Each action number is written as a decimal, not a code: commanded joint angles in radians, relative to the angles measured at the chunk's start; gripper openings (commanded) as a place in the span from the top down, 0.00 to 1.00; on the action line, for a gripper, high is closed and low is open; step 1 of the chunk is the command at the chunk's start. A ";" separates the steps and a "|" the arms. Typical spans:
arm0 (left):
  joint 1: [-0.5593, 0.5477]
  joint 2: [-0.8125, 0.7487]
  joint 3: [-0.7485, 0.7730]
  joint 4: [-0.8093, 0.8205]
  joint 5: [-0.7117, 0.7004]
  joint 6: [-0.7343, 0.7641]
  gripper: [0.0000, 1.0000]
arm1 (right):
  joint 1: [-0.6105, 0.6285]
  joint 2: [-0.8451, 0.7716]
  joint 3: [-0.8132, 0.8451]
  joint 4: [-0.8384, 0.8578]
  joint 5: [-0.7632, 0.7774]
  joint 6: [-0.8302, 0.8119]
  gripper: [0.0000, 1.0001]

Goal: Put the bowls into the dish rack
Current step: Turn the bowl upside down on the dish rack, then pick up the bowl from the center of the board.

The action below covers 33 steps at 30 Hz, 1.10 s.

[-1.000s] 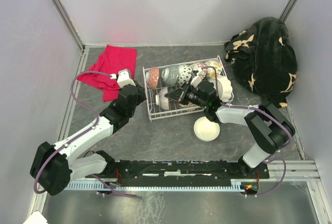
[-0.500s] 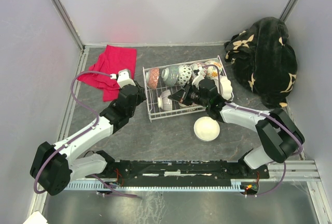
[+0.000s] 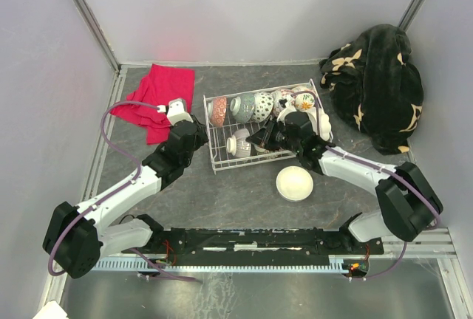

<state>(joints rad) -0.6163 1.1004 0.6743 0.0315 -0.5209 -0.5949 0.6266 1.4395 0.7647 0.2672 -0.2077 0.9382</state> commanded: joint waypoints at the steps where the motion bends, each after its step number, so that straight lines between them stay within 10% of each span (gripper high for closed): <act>1: 0.004 -0.008 0.008 0.030 -0.009 0.027 0.67 | -0.005 -0.032 -0.002 -0.211 0.106 -0.097 0.80; 17: 0.004 0.001 0.010 0.031 -0.011 0.029 0.67 | 0.067 -0.348 0.064 -0.533 0.207 -0.226 0.53; 33: 0.004 -0.010 0.007 0.030 -0.011 0.029 0.67 | 0.564 -0.454 -0.097 -0.855 0.762 -0.147 0.56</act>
<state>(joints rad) -0.6163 1.1015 0.6743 0.0319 -0.5209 -0.5949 1.0954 0.9337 0.6487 -0.5068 0.3355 0.7364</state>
